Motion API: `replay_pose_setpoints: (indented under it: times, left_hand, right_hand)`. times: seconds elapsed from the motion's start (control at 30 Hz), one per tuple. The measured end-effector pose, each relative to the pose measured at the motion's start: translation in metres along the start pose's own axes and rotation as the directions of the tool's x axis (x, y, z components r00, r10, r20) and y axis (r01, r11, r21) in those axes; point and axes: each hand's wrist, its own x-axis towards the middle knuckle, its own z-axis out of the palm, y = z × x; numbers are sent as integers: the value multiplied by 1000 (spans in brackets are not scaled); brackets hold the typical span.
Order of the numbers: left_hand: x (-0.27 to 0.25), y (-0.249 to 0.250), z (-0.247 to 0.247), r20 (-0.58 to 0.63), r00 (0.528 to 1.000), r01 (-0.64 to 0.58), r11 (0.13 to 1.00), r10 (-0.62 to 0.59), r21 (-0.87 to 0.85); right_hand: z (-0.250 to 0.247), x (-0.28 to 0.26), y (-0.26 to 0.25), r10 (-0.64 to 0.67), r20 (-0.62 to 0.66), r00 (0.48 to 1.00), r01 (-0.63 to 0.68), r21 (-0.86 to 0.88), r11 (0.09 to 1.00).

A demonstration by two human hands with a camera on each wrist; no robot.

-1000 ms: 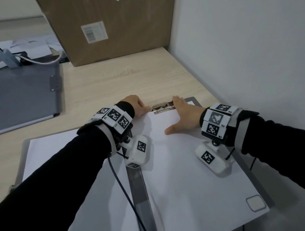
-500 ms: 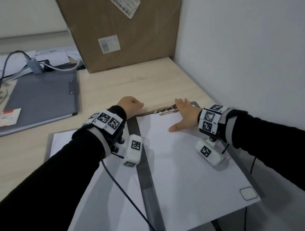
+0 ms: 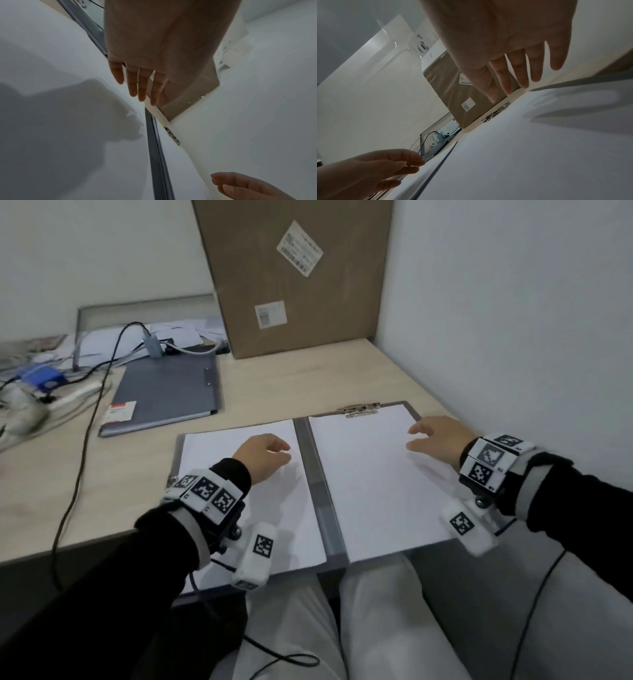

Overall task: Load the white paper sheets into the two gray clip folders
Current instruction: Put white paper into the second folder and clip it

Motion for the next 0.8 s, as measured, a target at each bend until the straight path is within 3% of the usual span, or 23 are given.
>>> replay_pose_setpoints:
  times: [0.2,0.37,0.43,0.53,0.63,0.73,0.8]
  left_hand:
    - [-35,8,27,183,983,-71,971,29,228]
    - [-45,7,45,268,964,-103,915,-6,390]
    - [-47,8,45,275,961,-98,923,-9,372]
    - [-46,10,45,280,960,-88,940,-8,330]
    - [-40,15,48,278,961,-82,957,2,277]
    - [-28,21,50,227,973,-52,994,29,99]
    - [-22,25,48,128,991,-32,999,37,-43]
  right_hand:
    - [3,-40,45,197,83,977,-194,-33,980]
    - [4,-52,75,344,190,920,-350,0,937]
    - [6,-52,84,334,213,918,-356,78,931]
    - [7,-50,91,303,141,943,-323,148,935]
    - [5,-44,96,289,78,954,-298,339,892]
    - [1,-38,94,306,-41,951,-273,358,893]
    - [-2,-34,92,323,-109,940,-273,323,906]
